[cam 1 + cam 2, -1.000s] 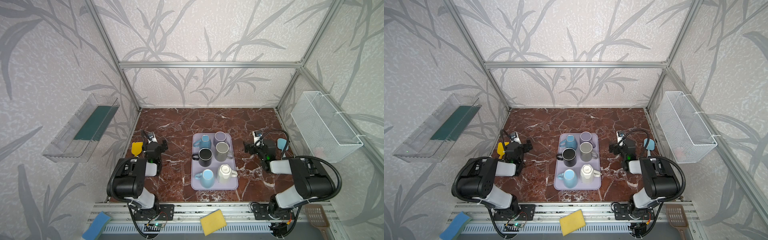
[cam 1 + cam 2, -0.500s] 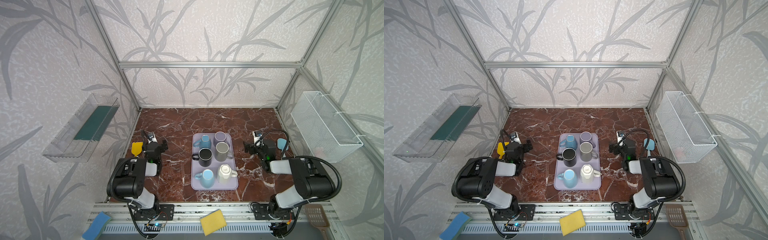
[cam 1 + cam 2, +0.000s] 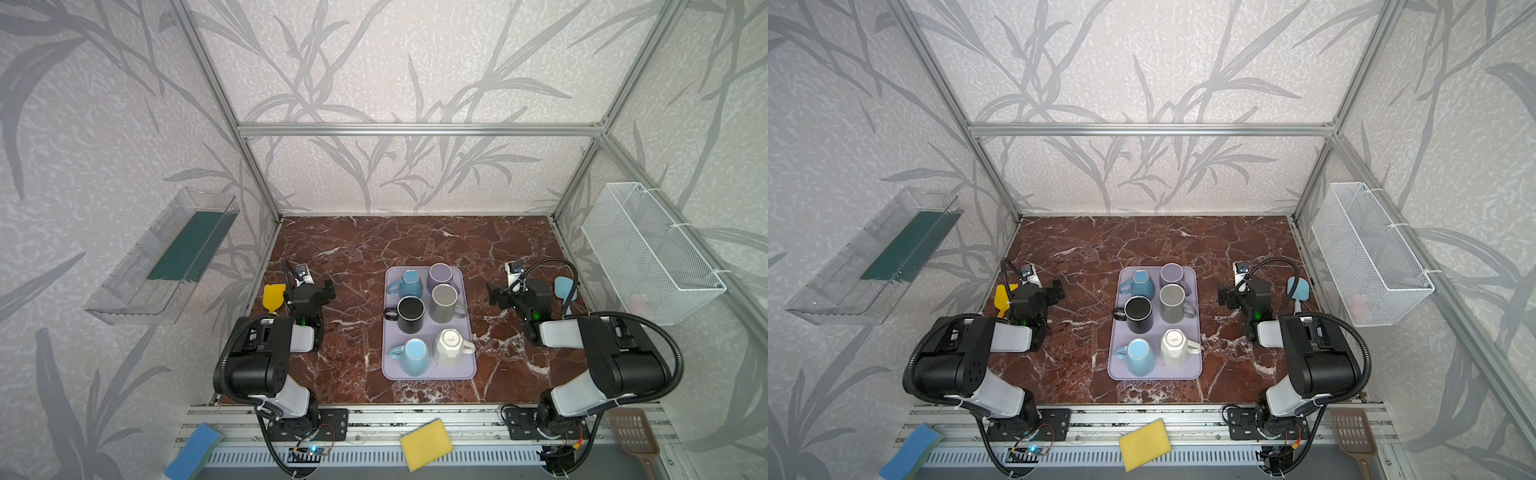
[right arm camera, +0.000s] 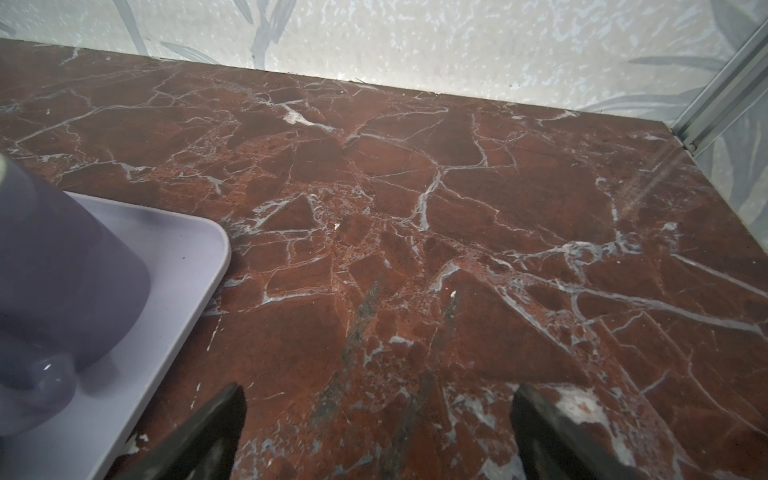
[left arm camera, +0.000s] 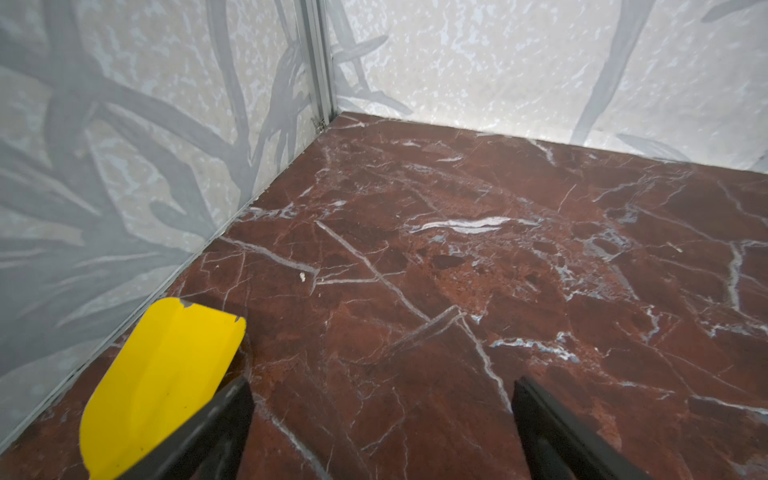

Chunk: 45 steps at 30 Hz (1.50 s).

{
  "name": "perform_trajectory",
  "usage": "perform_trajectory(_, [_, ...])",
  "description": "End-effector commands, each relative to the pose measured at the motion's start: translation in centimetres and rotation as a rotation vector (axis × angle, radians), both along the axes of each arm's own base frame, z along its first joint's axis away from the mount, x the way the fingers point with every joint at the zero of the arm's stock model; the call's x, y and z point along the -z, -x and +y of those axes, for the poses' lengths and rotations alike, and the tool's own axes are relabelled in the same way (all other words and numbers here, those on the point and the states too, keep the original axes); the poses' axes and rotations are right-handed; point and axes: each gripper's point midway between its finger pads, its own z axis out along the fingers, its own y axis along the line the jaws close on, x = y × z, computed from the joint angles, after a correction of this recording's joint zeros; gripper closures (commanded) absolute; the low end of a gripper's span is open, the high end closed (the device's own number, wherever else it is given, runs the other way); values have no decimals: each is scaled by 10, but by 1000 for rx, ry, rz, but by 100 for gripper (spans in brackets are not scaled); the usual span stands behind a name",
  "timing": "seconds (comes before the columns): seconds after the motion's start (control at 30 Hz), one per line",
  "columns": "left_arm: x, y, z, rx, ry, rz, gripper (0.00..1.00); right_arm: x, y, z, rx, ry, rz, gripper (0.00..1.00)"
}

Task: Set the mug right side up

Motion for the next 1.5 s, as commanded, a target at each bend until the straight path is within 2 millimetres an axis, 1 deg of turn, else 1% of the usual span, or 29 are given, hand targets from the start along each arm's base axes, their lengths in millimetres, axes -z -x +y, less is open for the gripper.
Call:
perform_trajectory(0.0, [-13, -4, 4, -23, -23, -16, 1, -15, -7, -2, 7, 0, -42, 1])
perform_trajectory(0.03, [-15, -5, 4, -20, -33, -36, 1, -15, -7, -2, 7, 0, -41, 1])
perform_trajectory(0.2, [-14, -4, 4, -22, -27, -26, 1, -16, -7, -2, 7, -1, -44, 1])
perform_trajectory(0.33, [-16, -6, -1, 4, -40, -29, 1, -16, -6, -2, 7, 0, -46, 1])
perform_trajectory(0.37, [-21, -9, -2, 1, -53, -9, 1, -17, -7, -2, 7, 0, -49, 1])
perform_trajectory(0.4, [-27, -10, -1, -8, -58, 24, 1, -25, -10, -4, 22, -12, -80, 1])
perform_trajectory(0.43, [-31, -10, -2, -7, -56, 48, 1, -30, -12, -4, 14, -21, -66, 1])
perform_trajectory(0.47, [-32, -9, -2, -9, -46, 78, 1, -29, -10, -4, 7, -13, 3, 1])
perform_trajectory(0.5, [-31, -9, -2, -7, -40, 91, 1, -31, -12, -3, 2, -12, 36, 1])
perform_trajectory(0.57, [-38, -11, -7, 24, -61, 48, 1, -40, -13, 5, -45, -18, 41, 1])
perform_trajectory(0.63, [-42, -9, -7, 20, -63, 49, 1, -50, -13, 7, -57, -25, 50, 1])
perform_trajectory(0.67, [-46, -8, -7, 13, -55, 50, 1, -58, -13, 6, -46, -33, 45, 1])
perform_trajectory(0.73, [-60, -5, -8, 6, -19, 16, 1, -76, -11, 9, -53, -68, 17, 1])
perform_trajectory(0.8, [-77, -6, -15, 32, 42, -45, 1, -96, -11, 13, -58, -108, -13, 1])
perform_trajectory(0.83, [-84, -8, -20, 53, 66, -56, 1, -103, -10, 13, -50, -124, -13, 1])
perform_trajectory(0.93, [-101, -13, -34, 94, 135, -18, 1, -122, -7, 13, -30, -156, -5, 1])
perform_trajectory(0.97, [-106, -13, -38, 103, 164, -3, 1, -127, -4, 13, -23, -167, 2, 1])
perform_trajectory(1.07, [-127, -11, -64, 193, 233, -27, 1, -146, 7, 12, -3, -188, -1, 1])
perform_trajectory(1.13, [-142, -3, -76, 218, 257, -42, 1, -159, 19, 13, -1, -215, 0, 1])
perform_trajectory(1.23, [-159, 12, -85, 233, 278, -46, 1, -173, 37, 19, -15, -273, 7, 1])
perform_trajectory(1.3, [-167, 23, -89, 234, 325, -33, 2, -179, 49, 22, -12, -310, 28, 1])
perform_trajectory(1.47, [-176, 55, -107, 294, 410, 13, 6, -187, 83, 40, -78, -350, 84, 1])
